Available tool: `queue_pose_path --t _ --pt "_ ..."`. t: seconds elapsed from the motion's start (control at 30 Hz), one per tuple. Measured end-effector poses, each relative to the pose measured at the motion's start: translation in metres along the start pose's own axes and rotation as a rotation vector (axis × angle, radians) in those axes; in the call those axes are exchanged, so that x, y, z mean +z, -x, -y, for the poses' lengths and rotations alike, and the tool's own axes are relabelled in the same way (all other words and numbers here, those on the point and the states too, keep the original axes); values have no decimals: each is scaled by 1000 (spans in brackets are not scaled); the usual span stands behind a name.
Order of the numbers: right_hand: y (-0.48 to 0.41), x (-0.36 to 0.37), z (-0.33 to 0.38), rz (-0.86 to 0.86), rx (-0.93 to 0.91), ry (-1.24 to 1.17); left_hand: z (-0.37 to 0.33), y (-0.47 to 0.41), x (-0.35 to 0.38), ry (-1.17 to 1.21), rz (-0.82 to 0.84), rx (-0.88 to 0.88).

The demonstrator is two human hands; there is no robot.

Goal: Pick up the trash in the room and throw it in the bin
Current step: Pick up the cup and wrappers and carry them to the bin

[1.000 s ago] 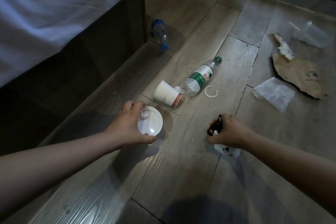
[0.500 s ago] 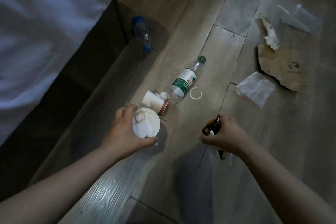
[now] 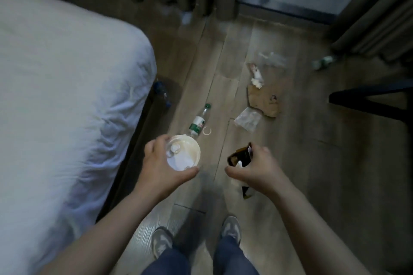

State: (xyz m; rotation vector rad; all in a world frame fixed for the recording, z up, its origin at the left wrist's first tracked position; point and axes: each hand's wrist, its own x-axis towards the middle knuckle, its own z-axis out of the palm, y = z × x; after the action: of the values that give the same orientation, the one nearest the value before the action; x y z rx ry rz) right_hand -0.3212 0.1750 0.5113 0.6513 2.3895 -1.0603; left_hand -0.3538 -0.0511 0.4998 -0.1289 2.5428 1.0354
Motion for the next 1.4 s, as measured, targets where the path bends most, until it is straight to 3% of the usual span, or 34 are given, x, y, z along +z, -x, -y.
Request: queue_pose_path --t 0.1,0.27,0.53,0.77,0.93,1.2,1.4 --pt "62 -60 30 -31 62 32 -65 32 -40 -1 12 66" --pt "175 -151 73 -224 120 44 -165 97 -101 19 21 204" --pt "366 -167 91 -584 326 -141 -241 199 -159 14 256 556" --pt "547 -122 72 -780 608 -312 -277 319 -151 48 578 914" --pt "665 -65 48 -913 806 -579 -273 425 -119 -30 864 1014" --pt "822 54 7 -1106 1022 -971 -208 589 -85 -178 1141 1227" --pt "947 165 -16 -1238 1140 -1081 -133 733 -76 -264 1289 1356"
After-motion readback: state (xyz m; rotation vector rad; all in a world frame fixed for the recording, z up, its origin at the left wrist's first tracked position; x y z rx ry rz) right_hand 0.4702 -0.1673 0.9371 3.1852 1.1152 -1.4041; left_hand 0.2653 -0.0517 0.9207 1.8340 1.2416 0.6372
